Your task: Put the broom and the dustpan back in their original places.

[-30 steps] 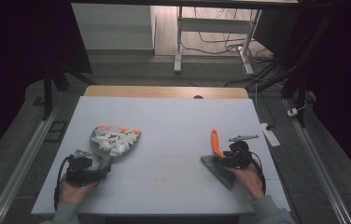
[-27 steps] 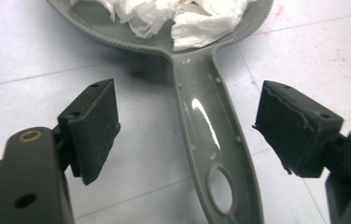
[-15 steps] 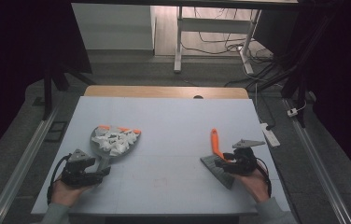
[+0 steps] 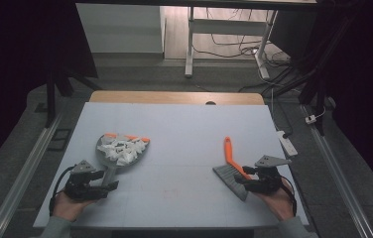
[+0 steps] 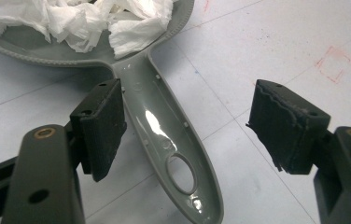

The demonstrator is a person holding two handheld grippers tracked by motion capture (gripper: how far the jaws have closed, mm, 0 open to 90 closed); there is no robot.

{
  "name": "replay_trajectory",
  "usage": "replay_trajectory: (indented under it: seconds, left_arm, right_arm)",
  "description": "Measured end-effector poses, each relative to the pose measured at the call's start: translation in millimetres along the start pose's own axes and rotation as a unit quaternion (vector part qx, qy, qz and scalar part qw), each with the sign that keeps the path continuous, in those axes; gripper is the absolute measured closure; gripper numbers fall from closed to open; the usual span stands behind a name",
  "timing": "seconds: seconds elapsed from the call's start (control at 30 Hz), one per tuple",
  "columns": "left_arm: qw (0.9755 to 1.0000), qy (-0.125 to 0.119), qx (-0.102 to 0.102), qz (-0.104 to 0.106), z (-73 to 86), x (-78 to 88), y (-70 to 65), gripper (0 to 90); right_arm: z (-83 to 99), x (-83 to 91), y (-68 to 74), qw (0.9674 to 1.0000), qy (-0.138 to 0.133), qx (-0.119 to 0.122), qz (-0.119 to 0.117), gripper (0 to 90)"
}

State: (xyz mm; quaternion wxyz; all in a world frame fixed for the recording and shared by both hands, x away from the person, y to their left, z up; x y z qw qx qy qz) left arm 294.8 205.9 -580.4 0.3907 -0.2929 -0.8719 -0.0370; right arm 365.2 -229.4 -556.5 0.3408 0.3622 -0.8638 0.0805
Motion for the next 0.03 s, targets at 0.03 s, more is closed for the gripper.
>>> replay_trajectory:
  seconds: [0.03]
  left_arm:
    - [1.0000, 0.000, 0.001, -0.001, -0.2, 0.1, -0.2, 27.8]
  right_arm:
    - [0.1, 0.3, 0.3, 1.0000, -0.001, 0.002, 0.000, 46.1]
Point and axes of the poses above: each handheld gripper's, and its own axes: x roughly backward along the jaws, z roughly out of its underside, y roughly to its left, the point moved 10 cm from there along -x, roughly forward along the jaws, and after that the axes turned 3 degrees about -x, right-handed, at the moved point
